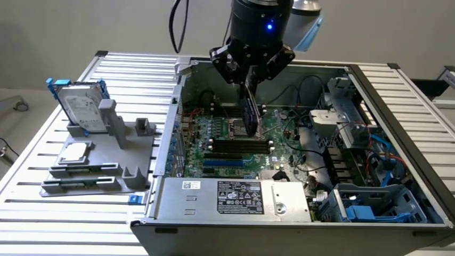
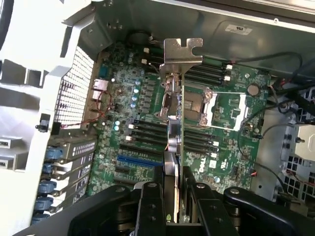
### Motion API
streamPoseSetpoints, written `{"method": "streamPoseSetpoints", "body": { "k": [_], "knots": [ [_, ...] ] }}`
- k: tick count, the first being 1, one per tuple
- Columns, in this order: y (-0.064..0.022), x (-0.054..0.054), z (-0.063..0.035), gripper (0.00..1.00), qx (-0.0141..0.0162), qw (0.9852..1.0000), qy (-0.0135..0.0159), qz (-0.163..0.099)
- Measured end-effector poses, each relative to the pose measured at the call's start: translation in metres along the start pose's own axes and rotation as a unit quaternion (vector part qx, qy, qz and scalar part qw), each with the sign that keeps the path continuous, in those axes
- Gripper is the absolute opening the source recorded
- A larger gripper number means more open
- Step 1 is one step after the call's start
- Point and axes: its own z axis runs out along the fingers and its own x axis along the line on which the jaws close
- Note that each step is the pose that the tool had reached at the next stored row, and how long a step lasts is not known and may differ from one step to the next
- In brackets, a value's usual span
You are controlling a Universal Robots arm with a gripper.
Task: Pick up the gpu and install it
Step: 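Insert the gpu into the slot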
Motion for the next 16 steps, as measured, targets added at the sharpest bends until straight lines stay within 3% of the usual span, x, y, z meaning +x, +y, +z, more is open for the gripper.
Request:
{"method": "streamPoseSetpoints", "body": {
  "k": [4, 8, 12, 16],
  "knots": [
    [-0.0002, 0.0, 0.0018, 0.26, -0.0027, 0.9993, 0.0042, -0.036],
    [-0.0004, 0.0, 0.003, 0.26, -0.0053, 0.9974, 0.0085, -0.072],
    [-0.0005, 0.0001, 0.0039, 0.26, -0.0067, 0.994, 0.013, -0.108],
    [-0.0007, 0.0001, 0.0054, 0.26, -0.007, 0.9894, 0.018, -0.144]
  ]
}}
